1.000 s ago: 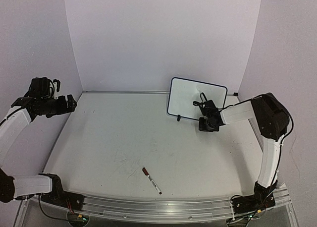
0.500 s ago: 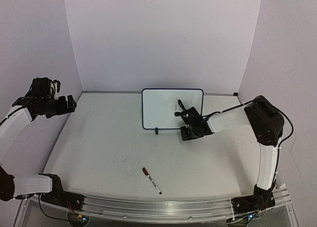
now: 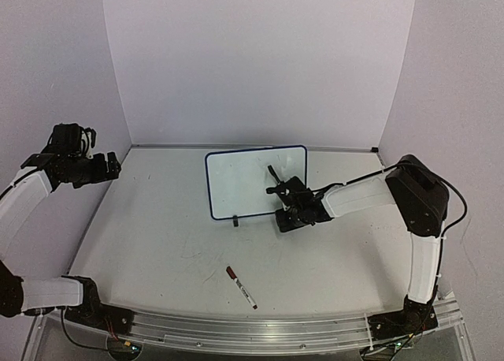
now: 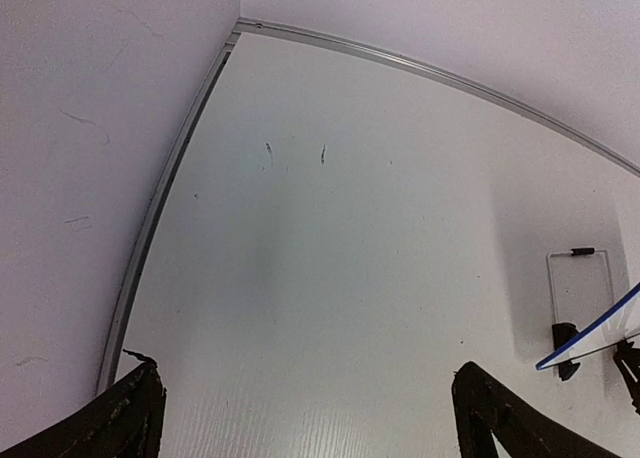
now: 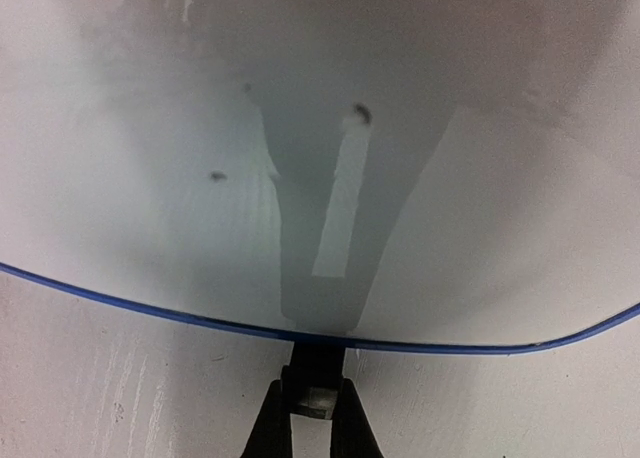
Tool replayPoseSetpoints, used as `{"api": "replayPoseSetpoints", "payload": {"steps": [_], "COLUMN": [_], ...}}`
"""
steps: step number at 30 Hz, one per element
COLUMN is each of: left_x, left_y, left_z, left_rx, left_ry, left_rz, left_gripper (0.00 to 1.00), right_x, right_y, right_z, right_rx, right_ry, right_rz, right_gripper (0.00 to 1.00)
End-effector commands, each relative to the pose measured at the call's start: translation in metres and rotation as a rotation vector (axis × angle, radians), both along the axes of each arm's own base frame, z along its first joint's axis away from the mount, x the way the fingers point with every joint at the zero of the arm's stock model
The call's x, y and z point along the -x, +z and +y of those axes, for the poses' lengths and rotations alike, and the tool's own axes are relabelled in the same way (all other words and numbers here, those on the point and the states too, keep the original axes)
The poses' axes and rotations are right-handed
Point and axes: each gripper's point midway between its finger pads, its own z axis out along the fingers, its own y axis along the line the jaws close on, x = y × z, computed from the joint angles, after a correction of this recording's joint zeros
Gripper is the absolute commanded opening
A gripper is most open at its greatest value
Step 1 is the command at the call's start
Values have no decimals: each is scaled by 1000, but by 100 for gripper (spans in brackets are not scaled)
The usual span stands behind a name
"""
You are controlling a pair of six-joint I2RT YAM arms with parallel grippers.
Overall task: Write a sentence on the whiteboard
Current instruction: Move the whiteboard to the corner of the board, then pick up the whiteboard marker from the center of the board.
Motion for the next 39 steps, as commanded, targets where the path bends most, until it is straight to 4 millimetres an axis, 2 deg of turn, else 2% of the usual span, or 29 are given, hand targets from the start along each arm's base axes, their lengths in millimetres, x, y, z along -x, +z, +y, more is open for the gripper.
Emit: {"api": "replayPoseSetpoints", "payload": {"steps": [1,4,7,14,19,23,25,29,35,39], "left_x": [-3,-3,-4,-5,-5,-2,-1,0,1,1], "left_y": [1,0,-1,2,9,13,14,17,16,14], "left_z": [3,3,3,-1,-1,-4,-7,-14,-20,-24], "left_rx": [-25,-26,-26,-13,-3,5,13,29,47,63], "left_ry": [5,6,7,-12,-7,-22,-43,-80,-109,-129], "left_rz": [-10,-8,-6,-21,-48,-72,-83,-96,-105,-96], "left_gripper": [99,100,99,99,99,99,99,99,99,97], "right_x": [13,17,24,51,81,116,135,176,232,253], "right_y": [16,25,34,61,86,99,97,88,65,41], "right_z": [22,23,24,11,10,25,33,63,109,120], "right_rx": [-58,-67,-79,-121,-154,-132,-111,-89,-26,44], "right_ry": [84,96,113,145,214,274,292,371,459,470], "right_rz": [20,9,0,-16,-5,32,65,138,251,300], "right_gripper": [34,53,66,82,83,80,77,68,59,55]}}
